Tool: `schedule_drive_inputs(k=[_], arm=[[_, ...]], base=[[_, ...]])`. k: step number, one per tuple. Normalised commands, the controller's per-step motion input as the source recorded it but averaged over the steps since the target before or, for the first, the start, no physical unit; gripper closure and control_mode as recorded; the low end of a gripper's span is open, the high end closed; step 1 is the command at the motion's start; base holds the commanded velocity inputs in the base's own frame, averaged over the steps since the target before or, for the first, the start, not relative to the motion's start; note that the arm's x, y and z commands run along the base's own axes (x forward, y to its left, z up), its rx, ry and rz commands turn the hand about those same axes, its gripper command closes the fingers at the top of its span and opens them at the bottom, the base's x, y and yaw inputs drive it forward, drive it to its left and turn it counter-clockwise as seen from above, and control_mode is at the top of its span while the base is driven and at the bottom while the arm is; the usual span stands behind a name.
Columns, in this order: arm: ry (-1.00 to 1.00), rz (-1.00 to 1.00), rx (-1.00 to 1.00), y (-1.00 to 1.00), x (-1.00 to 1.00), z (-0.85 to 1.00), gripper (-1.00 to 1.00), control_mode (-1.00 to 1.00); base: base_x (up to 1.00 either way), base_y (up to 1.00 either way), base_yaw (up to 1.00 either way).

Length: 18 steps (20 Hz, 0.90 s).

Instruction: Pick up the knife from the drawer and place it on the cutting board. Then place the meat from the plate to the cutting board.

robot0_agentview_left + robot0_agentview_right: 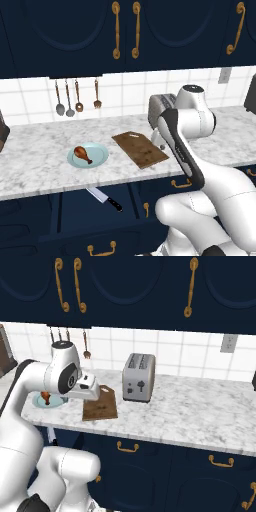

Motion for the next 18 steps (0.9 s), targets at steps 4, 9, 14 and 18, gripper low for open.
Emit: schedule_drive_inputs(k=[4,9,14,18], arm=[[-0.01,0.00,0.00,0.02,0.00,-0.08,-1.00,1.00],[0.00,0.00,0.00,0.00,0.00,0.00,-1.00,1.00],[0.00,0.00,0.00,0.00,0.00,0.00,-1.00,1.00],[0.00,0.00,0.00,0.00,0.00,0.00,-1.00,1.00]], base=[[0.00,0.03,0.00],[-0.33,0.01,0.00],[0.03,-0.18,0.17],[0.09,-0.54,0.43]])
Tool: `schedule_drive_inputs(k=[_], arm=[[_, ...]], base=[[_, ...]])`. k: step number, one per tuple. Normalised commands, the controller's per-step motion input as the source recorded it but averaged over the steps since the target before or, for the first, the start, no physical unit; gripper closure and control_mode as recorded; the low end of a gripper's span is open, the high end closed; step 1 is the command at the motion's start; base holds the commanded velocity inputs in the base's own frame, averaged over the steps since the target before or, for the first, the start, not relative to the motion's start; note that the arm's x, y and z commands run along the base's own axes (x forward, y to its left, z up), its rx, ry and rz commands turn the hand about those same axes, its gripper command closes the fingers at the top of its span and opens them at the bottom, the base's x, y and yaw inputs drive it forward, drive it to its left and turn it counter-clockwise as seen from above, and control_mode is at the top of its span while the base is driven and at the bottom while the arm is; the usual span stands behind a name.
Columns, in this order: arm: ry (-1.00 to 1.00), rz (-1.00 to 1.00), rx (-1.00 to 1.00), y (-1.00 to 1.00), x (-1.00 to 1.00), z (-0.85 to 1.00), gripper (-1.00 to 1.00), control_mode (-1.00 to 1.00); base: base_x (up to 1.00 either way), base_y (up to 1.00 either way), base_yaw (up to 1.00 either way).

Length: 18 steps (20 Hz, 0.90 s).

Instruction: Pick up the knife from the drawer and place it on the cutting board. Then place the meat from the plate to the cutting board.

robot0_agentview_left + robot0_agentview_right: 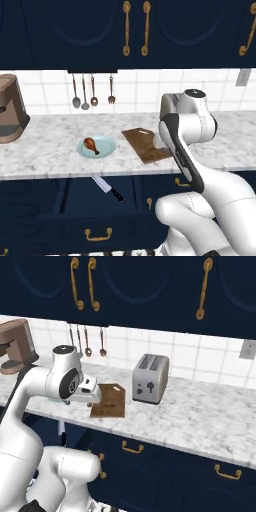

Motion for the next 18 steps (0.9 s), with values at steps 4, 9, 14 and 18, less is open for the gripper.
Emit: schedule_drive_inputs(k=[4,9,14,18], arm=[[0.00,0.00,0.00,0.00,0.00,0.00,-1.00,1.00],[0.00,0.00,0.00,0.00,0.00,0.00,-1.00,1.00],[0.00,0.00,0.00,0.00,0.00,0.00,-1.00,1.00],[0.00,0.00,0.00,0.00,0.00,0.00,-1.00,1.00]], base=[[0.13,-0.74,0.38],[0.76,-0.31,0.25],[0.64,0.00,0.21],[0.00,0.04,0.45]])
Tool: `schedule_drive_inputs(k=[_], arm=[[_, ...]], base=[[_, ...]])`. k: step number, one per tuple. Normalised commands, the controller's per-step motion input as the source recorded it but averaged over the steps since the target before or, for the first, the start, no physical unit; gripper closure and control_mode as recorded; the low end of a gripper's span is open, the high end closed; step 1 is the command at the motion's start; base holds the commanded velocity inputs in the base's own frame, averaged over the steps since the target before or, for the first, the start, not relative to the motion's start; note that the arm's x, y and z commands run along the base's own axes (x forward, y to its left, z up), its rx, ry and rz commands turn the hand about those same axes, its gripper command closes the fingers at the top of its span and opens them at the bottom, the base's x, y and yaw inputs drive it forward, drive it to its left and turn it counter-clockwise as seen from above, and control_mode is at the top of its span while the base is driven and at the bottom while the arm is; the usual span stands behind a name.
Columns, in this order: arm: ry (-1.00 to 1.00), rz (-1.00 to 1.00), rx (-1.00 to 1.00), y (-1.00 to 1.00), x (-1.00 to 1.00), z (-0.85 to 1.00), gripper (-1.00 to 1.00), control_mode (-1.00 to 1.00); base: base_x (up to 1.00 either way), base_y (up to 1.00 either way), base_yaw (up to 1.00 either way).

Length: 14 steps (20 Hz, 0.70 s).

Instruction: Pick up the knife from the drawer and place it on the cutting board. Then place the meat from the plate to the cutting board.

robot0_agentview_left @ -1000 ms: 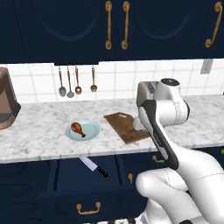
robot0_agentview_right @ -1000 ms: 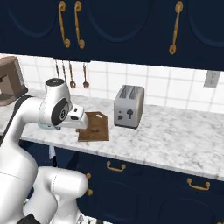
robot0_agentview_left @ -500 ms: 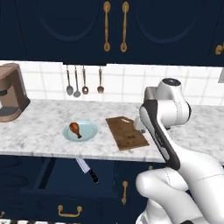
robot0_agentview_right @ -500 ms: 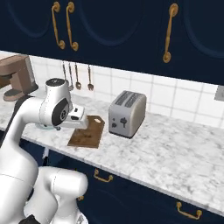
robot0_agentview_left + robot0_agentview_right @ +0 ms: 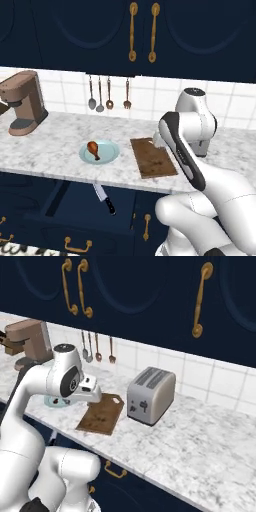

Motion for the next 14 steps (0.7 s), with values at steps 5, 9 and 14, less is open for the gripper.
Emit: schedule_drive_inputs(k=[5,9,14], arm=[[0.00,0.00,0.00,0.00,0.00,0.00,-1.00,1.00],[0.00,0.00,0.00,0.00,0.00,0.00,-1.00,1.00],[0.00,0.00,0.00,0.00,0.00,0.00,-1.00,1.00]], base=[[0.15,0.01,0.48],[0.39,-0.01,0.35],[0.56,0.02,0.26]])
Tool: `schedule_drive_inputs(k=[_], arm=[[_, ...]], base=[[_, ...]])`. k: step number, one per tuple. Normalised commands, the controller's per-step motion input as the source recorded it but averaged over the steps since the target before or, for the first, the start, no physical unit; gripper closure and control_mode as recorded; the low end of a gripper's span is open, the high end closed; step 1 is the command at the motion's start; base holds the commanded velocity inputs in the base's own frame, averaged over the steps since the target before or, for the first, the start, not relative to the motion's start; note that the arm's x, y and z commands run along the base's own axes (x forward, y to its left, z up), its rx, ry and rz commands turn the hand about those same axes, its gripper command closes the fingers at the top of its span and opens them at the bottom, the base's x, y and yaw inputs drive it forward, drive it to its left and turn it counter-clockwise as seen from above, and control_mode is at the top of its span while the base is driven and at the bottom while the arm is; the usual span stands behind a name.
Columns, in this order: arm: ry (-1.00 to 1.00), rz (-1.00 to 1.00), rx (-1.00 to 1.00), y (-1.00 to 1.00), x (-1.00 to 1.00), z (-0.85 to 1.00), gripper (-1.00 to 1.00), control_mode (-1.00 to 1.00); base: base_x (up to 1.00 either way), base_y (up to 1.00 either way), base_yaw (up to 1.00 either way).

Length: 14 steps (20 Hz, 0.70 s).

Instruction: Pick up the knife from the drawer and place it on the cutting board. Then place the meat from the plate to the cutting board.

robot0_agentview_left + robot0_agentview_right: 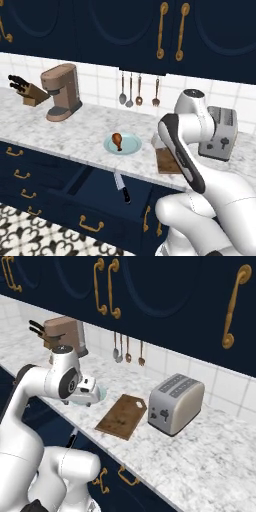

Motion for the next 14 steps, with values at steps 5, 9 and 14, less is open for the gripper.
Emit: schedule_drive_inputs(k=[5,9,14], arm=[[0.00,0.20,0.00,0.18,0.14,-0.21,-1.00,-1.00],[0.00,0.09,0.00,0.76,0.03,-0.53,-1.00,-1.00],[0.07,0.06,0.00,0.68,0.18,-0.55,-1.00,-1.00]], base=[[0.00,0.00,0.00],[0.00,0.00,0.00],[0.00,0.00,0.00]])
